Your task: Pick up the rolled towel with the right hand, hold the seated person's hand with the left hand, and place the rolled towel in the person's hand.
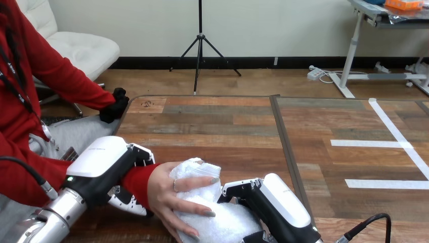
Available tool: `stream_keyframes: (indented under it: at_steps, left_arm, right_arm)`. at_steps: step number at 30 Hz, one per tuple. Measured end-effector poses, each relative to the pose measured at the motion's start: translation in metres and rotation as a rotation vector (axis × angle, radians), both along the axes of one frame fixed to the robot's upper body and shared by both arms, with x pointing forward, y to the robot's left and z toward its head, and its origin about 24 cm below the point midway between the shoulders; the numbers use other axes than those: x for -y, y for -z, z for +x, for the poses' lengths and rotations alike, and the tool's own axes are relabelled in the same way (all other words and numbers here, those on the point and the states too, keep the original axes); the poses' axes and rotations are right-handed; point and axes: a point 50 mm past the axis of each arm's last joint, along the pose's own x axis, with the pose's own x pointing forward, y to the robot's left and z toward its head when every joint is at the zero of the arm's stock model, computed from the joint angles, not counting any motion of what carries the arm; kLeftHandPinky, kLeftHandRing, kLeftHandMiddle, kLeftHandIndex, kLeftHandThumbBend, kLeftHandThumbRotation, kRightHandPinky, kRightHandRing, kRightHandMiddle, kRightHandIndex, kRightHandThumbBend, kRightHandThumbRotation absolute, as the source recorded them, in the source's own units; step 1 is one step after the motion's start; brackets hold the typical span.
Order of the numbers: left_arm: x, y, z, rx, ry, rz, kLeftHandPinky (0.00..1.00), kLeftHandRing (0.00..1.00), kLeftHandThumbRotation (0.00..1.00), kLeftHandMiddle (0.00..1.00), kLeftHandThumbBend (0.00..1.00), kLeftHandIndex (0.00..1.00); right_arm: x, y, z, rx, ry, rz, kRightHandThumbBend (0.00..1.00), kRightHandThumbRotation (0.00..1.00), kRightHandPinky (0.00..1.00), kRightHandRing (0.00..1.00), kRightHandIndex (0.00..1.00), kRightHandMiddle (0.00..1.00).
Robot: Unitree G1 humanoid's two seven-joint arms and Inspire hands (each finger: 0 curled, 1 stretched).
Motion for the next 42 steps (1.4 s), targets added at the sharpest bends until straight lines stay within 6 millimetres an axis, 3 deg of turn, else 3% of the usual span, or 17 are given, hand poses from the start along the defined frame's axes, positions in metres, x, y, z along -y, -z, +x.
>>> stream_keyframes:
  at_steps: [18,36,42]
  left_arm:
    - [0.003,-0.002,0.007,0.032,-0.015,-0.03,0.33,0.35,0.0,0.4,0.9,0.42]
    - [0.006,-0.004,0.012,0.073,0.0,-0.036,0.38,0.4,0.11,0.44,0.9,0.47]
    - [0.006,-0.005,0.013,0.083,-0.004,-0.04,0.43,0.44,0.17,0.48,0.92,0.51]
  right_arm:
    - [0.001,-0.007,0.004,0.032,0.015,0.006,0.62,0.0,0.02,0.05,0.09,0.1]
    - [0.002,-0.01,0.006,0.055,0.034,0.01,0.66,0.0,0.02,0.06,0.1,0.11]
    - [0.001,-0.01,0.006,0.058,0.041,0.017,0.74,0.0,0.06,0.1,0.17,0.16]
